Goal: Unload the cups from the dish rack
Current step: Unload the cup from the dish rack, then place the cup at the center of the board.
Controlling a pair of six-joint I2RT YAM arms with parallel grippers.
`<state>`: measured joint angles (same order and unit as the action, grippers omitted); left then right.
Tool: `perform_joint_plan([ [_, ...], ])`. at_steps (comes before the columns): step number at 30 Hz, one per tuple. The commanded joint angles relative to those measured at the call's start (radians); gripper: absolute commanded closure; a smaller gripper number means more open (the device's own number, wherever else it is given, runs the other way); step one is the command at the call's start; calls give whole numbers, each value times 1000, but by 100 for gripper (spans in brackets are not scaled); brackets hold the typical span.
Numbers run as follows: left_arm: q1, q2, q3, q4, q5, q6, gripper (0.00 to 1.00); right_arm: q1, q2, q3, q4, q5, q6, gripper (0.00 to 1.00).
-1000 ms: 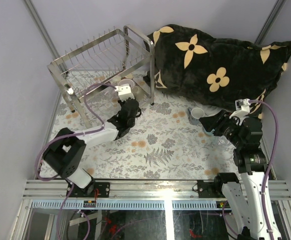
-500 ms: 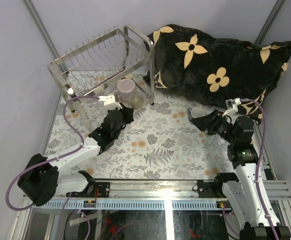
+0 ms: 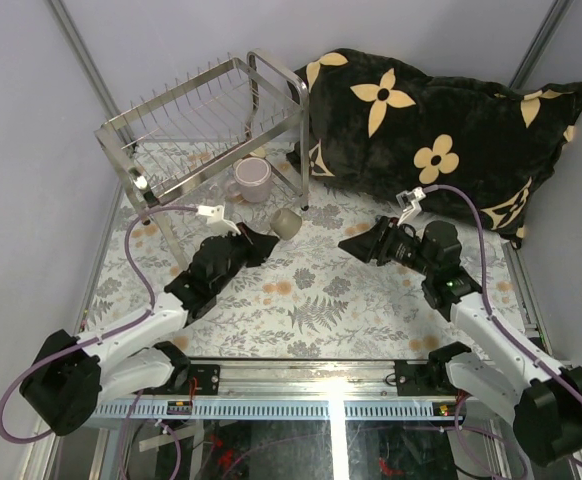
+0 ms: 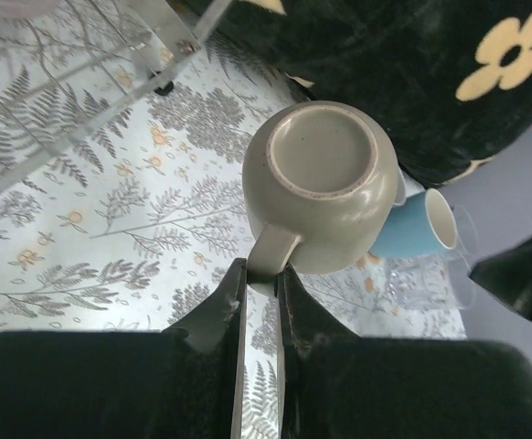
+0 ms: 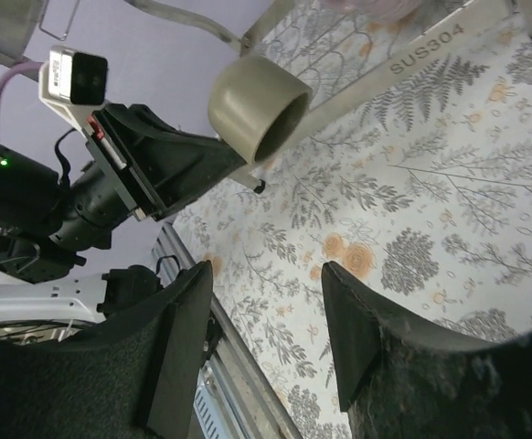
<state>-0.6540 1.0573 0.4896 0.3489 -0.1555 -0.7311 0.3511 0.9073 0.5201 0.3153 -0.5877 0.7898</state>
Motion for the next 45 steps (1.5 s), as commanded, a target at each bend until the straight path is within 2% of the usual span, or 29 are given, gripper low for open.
perform_joint_plan([
  [1, -2, -54, -41, 159, 101, -71, 100, 50, 71, -16, 346, -17, 88, 41],
  [9, -3, -73, -51, 199, 182, -127, 100, 173, 219, 1, 549, 55, 131, 41],
  [26, -2, -103, -29, 190, 259, -200, 100, 289, 406, 69, 739, 138, 185, 46],
  [31, -3, -102, -36, 193, 278, -222, 100, 310, 430, 67, 788, 178, 190, 59],
  [34, -3, -106, -40, 197, 283, -230, 100, 321, 439, 68, 812, 192, 188, 64],
  [40, -2, -109, -42, 200, 290, -235, 100, 337, 459, 57, 860, 226, 202, 94],
  [41, -2, -109, -43, 199, 290, -235, 97, 339, 459, 56, 861, 231, 202, 99],
  [45, -2, -125, -42, 169, 275, -220, 70, 343, 447, 49, 854, 250, 193, 100],
])
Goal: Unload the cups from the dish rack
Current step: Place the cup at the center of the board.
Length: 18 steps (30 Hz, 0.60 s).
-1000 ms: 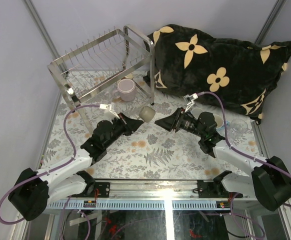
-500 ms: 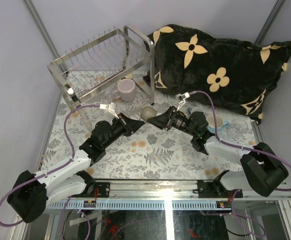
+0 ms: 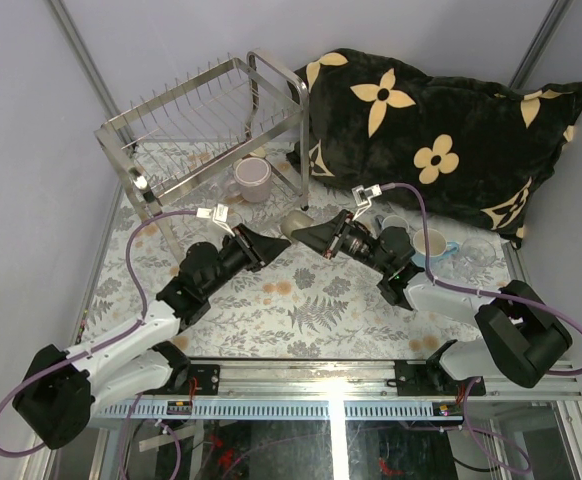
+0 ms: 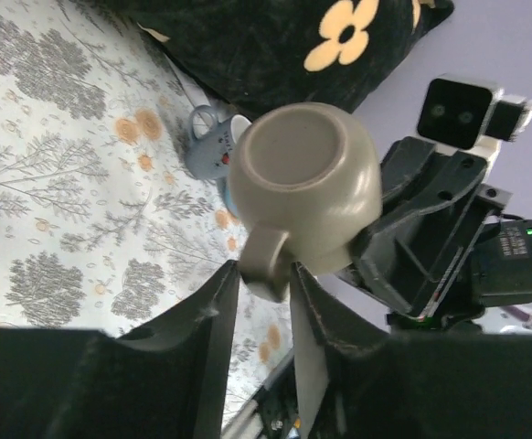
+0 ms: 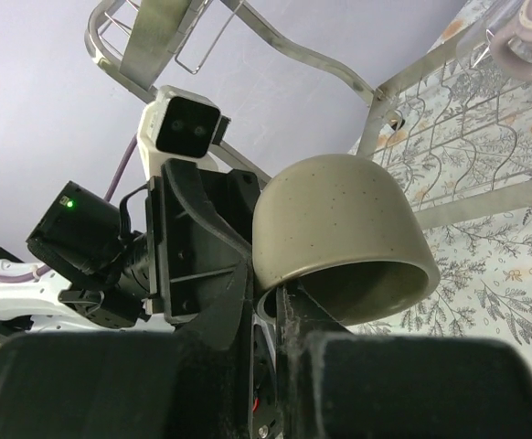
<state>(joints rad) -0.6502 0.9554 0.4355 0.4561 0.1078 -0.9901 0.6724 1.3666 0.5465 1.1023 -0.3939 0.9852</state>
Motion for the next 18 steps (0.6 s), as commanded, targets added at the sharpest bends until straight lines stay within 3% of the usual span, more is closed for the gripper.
perform_joint_plan([
  [1, -5, -32, 12, 51, 4, 45, 62, 23, -19, 22, 54, 62, -10, 100],
  [4, -6, -59, 9, 15, -28, 56, 37, 23, -42, 21, 19, 76, -30, 100],
  [7, -5, -88, 9, -18, -51, 73, 29, 23, -65, 21, -16, 90, -51, 100],
  [10, -5, -116, 9, -59, -72, 90, 24, 23, -106, 36, -137, 120, -95, 100],
  [18, -5, -212, -45, -136, -141, 132, 23, 22, -246, 170, -799, 339, -363, 100],
])
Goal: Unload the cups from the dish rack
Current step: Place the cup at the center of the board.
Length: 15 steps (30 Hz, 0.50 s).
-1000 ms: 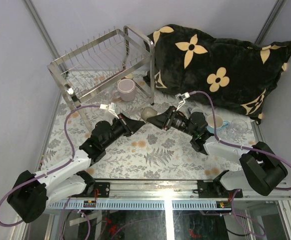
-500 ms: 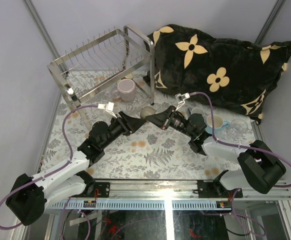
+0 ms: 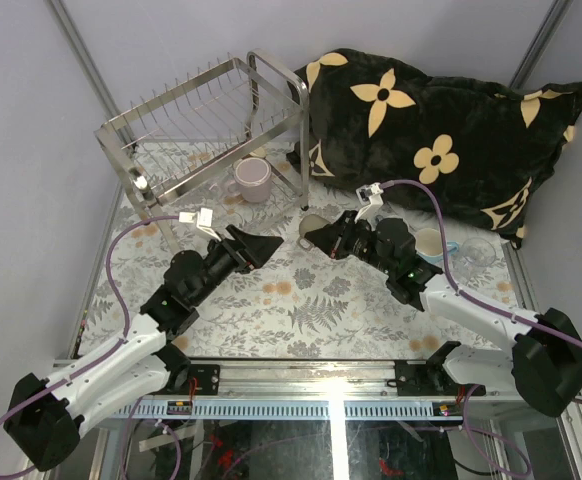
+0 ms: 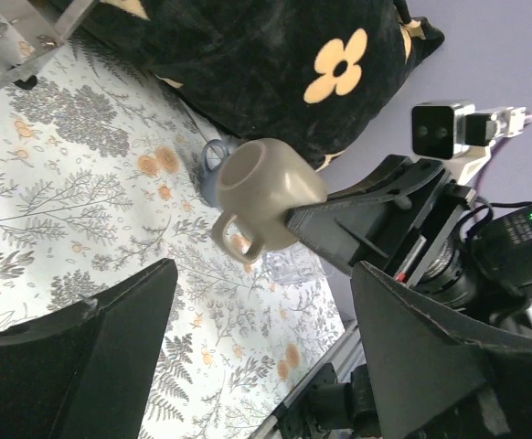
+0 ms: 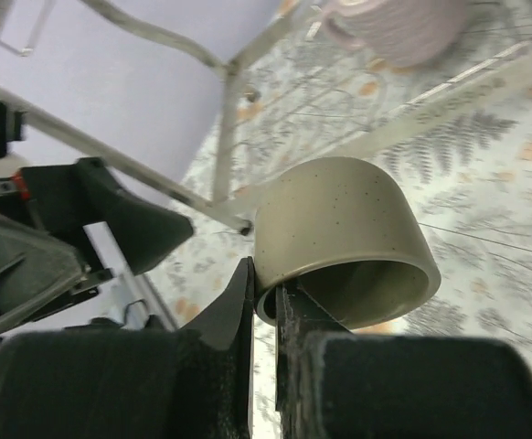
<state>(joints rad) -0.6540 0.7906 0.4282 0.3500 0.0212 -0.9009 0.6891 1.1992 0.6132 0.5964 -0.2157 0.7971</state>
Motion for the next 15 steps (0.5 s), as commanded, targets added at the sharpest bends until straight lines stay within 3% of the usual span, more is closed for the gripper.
perform_joint_plan([
  [1, -1, -56, -47, -32, -56, 45, 23, 6, -89, 112, -353, 196, -196, 100],
  [8, -2, -63, -66, -49, -63, 77, 23, 6, -14, 322, -851, 415, -338, 100],
  [15, -2, -42, -80, -33, -54, 84, 22, 5, 74, 421, -1127, 561, -399, 100],
])
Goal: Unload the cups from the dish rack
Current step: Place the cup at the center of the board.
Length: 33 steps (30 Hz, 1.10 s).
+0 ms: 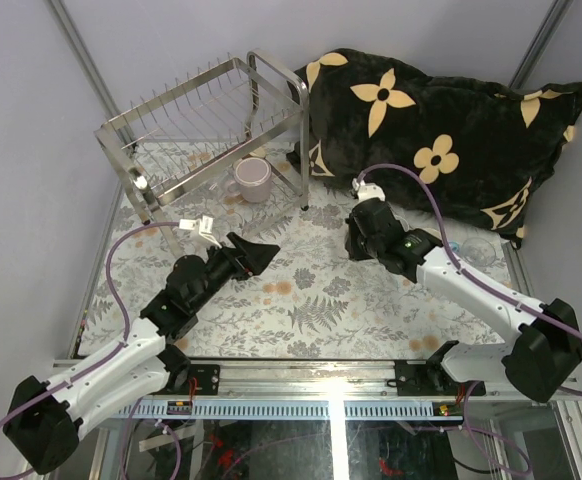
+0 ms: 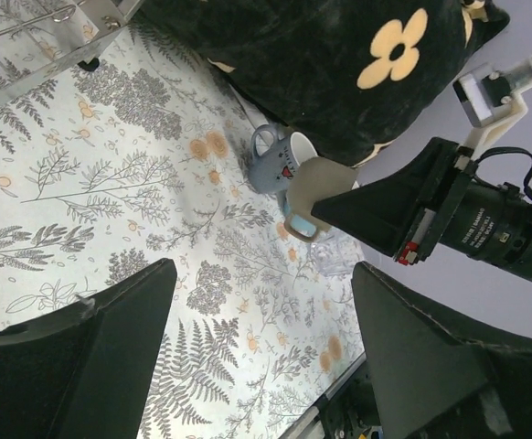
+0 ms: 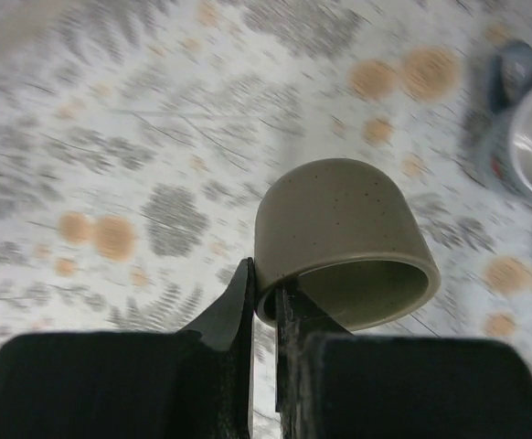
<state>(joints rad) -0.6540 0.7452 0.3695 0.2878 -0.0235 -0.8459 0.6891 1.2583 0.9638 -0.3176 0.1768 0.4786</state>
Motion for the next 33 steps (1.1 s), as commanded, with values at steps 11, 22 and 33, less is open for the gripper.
perform_joint_plan([
  [11, -1, 28, -46, 43, 41, 4, 22, -173, 55, -11, -265, 58, -113, 100],
  [22, -1, 16, -63, 53, 35, -10, 21, -228, 32, -89, -328, 39, -83, 100],
  [33, -1, 28, -68, 68, 49, -21, 21, -228, 62, -158, -333, -12, -73, 100],
])
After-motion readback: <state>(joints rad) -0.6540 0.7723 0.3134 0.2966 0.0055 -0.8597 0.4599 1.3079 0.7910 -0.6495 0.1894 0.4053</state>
